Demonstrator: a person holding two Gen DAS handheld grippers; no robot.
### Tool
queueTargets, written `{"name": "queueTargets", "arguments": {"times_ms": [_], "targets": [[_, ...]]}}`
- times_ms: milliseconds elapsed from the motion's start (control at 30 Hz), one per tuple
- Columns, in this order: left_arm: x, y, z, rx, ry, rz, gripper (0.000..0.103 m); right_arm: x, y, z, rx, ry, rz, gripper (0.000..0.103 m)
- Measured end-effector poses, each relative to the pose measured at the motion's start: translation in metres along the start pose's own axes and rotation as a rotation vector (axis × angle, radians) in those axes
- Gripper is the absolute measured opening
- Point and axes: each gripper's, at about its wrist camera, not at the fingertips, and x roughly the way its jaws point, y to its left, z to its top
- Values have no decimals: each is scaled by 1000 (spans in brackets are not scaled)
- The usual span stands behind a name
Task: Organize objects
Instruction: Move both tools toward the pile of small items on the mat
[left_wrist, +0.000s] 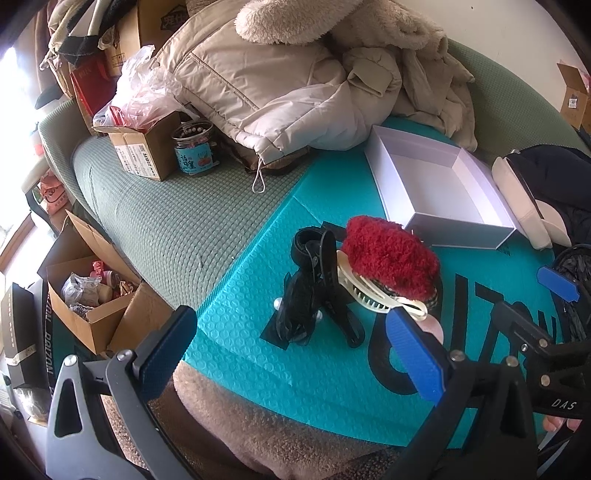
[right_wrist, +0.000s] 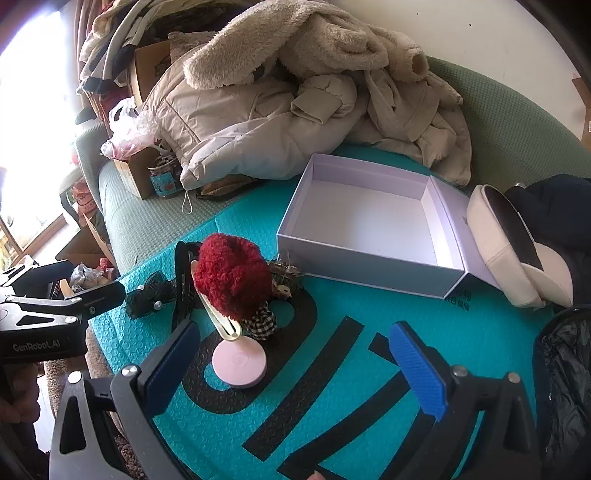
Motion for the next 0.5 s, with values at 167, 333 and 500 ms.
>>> {"name": "queueTargets", "arguments": {"times_ms": [167, 333, 500], "targets": [[0, 1, -2, -4, 6, 0, 102, 0, 1, 0, -3, 1, 4, 102], [0, 4, -1, -7, 7, 1, 102, 0, 2, -1, -6, 0, 13, 102], [0, 5, -2, -10, 10, 0, 102, 2, 3, -1, -10, 7, 19, 102]]}}
